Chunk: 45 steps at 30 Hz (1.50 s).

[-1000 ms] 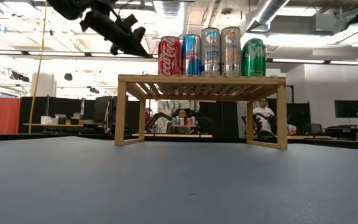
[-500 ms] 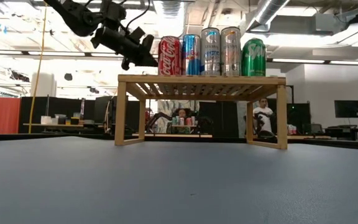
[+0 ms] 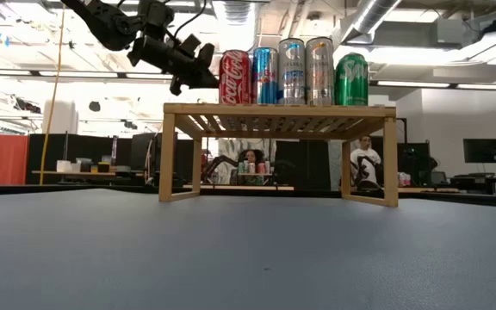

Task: Place canned beverage on shelf
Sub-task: Adjust the red soda can on the shelf, then return to Home Position

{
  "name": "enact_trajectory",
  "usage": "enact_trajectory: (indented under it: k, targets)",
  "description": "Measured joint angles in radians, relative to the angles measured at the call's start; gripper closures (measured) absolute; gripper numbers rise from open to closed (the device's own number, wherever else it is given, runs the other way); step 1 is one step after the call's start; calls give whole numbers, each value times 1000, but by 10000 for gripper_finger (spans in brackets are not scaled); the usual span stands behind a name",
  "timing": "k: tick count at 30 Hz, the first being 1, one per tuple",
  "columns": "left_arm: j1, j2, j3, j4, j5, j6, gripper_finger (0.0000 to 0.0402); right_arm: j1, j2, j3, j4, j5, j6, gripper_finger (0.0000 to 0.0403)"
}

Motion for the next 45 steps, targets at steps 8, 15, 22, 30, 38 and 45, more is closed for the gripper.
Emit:
enact_trajectory:
  k: [8, 15, 22, 30, 38, 45]
  targets:
    - [-9, 6, 0, 22, -6, -21, 401, 0, 0, 0, -1, 0, -2, 117]
    - [-14, 6, 0, 28, 0, -20, 402, 0, 0, 0, -1, 0, -2, 117]
    - [-19, 6, 0, 33, 7, 10, 402, 0, 0, 0, -1, 0, -2, 117]
    - [-18, -5, 0, 19, 24, 33, 402, 0, 0, 0, -1, -1, 0, 117]
    - [12, -212, 0, -105, 20, 7, 402, 0, -6, 0, 39, 9, -56, 117]
    - [7, -535, 0, -335, 111, -269, 401, -43, -8, 146, 72, 137, -264, 117]
